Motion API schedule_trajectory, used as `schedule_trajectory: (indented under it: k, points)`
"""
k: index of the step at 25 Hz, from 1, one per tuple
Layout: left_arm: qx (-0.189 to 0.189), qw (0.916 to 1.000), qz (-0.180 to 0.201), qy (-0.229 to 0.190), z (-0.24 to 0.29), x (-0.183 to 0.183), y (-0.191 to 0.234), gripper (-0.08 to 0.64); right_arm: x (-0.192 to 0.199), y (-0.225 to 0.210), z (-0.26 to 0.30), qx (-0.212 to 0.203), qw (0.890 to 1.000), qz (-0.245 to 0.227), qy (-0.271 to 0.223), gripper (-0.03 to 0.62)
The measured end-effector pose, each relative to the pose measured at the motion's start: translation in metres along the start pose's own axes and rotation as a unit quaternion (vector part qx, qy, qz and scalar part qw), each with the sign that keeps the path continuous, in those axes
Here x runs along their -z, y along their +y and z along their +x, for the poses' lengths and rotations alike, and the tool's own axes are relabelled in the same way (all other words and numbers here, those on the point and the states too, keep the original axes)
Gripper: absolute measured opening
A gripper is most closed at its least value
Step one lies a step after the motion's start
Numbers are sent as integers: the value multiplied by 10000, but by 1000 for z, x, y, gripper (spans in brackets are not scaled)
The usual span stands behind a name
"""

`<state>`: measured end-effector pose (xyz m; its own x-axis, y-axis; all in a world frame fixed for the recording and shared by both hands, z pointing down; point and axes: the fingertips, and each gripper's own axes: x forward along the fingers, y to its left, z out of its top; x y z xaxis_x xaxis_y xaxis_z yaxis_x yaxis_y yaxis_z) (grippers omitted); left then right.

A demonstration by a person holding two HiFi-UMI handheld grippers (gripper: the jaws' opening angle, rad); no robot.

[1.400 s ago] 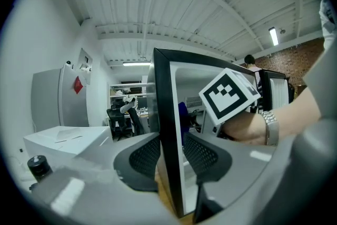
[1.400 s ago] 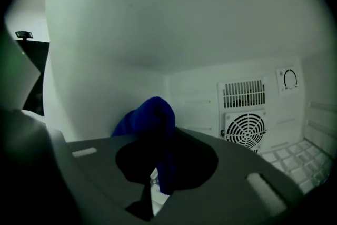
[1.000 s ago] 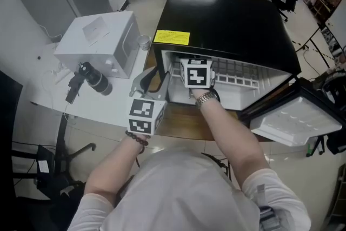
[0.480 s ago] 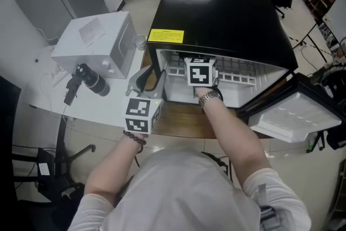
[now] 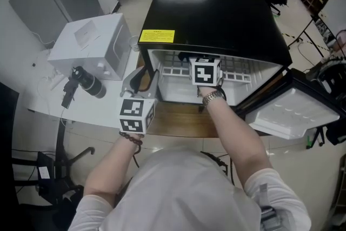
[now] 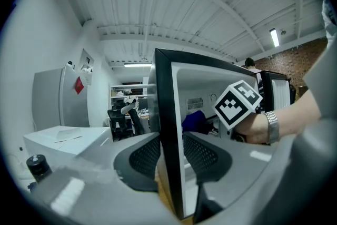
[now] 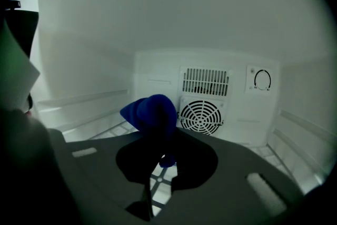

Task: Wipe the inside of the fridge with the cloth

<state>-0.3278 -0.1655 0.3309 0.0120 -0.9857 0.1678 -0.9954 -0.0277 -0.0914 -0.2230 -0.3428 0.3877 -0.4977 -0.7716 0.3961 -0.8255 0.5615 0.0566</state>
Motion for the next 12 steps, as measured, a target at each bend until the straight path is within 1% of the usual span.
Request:
schedule_trajectory:
  k: [12]
  points:
    - [-90,9999,-14,41,0,3,1,132,6,-40,-11,233,9997,111,-4,35]
